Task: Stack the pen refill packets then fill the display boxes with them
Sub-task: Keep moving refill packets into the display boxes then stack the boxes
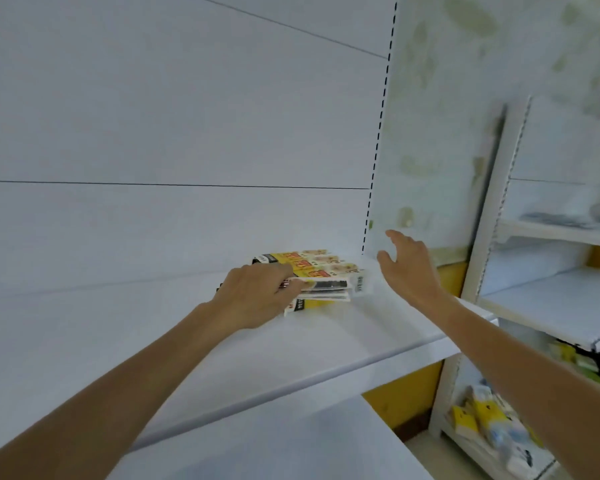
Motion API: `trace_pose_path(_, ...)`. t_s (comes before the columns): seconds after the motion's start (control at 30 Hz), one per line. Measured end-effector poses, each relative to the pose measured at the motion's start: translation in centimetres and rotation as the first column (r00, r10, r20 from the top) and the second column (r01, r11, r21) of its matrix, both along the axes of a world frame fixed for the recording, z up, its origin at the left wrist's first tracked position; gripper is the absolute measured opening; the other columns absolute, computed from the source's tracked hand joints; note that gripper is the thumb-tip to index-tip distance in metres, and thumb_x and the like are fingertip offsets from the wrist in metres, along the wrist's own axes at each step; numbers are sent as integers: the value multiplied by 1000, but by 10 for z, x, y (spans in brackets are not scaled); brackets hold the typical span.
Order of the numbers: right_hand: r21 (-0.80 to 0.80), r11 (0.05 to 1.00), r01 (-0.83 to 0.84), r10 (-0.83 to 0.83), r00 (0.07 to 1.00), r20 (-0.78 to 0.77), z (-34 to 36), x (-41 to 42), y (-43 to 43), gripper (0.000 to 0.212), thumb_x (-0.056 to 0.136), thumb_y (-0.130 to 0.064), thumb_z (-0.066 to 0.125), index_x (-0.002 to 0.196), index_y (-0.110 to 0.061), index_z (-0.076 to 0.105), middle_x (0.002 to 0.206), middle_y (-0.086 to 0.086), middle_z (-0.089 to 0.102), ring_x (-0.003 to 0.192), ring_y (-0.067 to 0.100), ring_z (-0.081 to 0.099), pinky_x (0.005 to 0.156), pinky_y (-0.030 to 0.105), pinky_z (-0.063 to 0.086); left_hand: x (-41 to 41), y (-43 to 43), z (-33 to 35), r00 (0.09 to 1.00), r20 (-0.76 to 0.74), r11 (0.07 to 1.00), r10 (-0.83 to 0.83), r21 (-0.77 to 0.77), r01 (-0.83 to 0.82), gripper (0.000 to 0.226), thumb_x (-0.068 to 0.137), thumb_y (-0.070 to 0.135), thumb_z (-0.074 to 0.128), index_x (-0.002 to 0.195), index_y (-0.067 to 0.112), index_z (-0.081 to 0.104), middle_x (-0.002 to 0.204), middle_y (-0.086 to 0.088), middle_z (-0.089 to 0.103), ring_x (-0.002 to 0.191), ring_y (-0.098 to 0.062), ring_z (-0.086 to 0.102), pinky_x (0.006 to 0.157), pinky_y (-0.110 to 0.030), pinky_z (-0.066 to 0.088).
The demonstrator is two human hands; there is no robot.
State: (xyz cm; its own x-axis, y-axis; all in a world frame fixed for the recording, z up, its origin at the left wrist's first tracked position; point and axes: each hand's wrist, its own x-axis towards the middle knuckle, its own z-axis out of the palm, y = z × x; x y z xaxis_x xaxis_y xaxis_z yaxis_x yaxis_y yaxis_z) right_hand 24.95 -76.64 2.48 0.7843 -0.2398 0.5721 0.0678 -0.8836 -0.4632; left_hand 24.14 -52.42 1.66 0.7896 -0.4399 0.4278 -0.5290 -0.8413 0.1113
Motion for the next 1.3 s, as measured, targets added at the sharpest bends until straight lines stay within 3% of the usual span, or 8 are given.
trace_pose_path(0.23,-178,960,-214,196,974,-111,-3,52,-67,45,95,-25,45,138,-14,40,136,8,49,127,25,38,103,36,32,14,-62,2,990,-37,982,137,-124,-140,17,96,30,32,94,18,43,72,6,53,69,-20,50,61,-32,32)
trace_pose_path(0.37,-356,827,-436,429,898,-103,-20,68,-51,42,96,-34,43,135,-18,46,137,0,48,127,21,38,100,33,31,8,-22,4,930,-38,887,365,-291,-360,15,97,30,34,96,21,47,75,7,55,71,-20,52,58,-31,33)
trace_pose_path(0.43,-413,760,-501,502,857,-115,-34,73,-47,44,94,-41,37,127,-18,54,130,0,54,120,20,43,94,31,35,-1,1,1,877,-83,844,474,-243,-479,15,96,32,38,98,22,48,80,3,56,75,-23,54,63,-31,35)
trace_pose_path(0.63,-254,767,-589,601,798,-37,-58,84,-41,34,90,-28,55,121,-16,58,126,-4,53,120,13,36,98,23,31,-18,24,-18,767,-142,757,625,-130,-641,10,93,33,44,92,25,50,76,4,53,74,-22,53,64,-30,35)
trace_pose_path(0.77,-248,763,-597,613,790,-15,-59,87,-41,32,89,-28,56,119,-18,59,124,-5,54,118,13,38,95,31,40,-11,19,-17,791,-158,782,591,-131,-610,11,92,35,45,92,26,52,77,5,55,74,-20,51,60,-29,33)
trace_pose_path(0.93,-216,753,-621,637,771,7,-61,90,-41,31,88,-26,58,118,-17,60,122,-6,54,117,11,38,92,22,34,12,1,-21,868,-278,829,412,-282,-484,8,88,36,58,87,28,60,73,12,55,71,-13,50,60,-24,35)
trace_pose_path(1.1,-187,766,-615,627,779,12,-61,88,-42,32,88,-32,57,119,-23,59,122,-8,47,116,6,35,86,23,38,29,-31,-18,880,-451,692,147,-588,-418,28,92,10,42,79,18,66,76,3,61,65,-12,55,49,-15,42)
trace_pose_path(1.3,-196,775,-600,608,794,-27,-59,86,-43,34,91,-36,53,123,-24,57,126,-8,44,119,7,34,86,28,42,24,-14,-15,857,-102,632,506,-632,-449,22,93,12,41,104,11,60,112,-4,57,103,-14,50,84,-26,35)
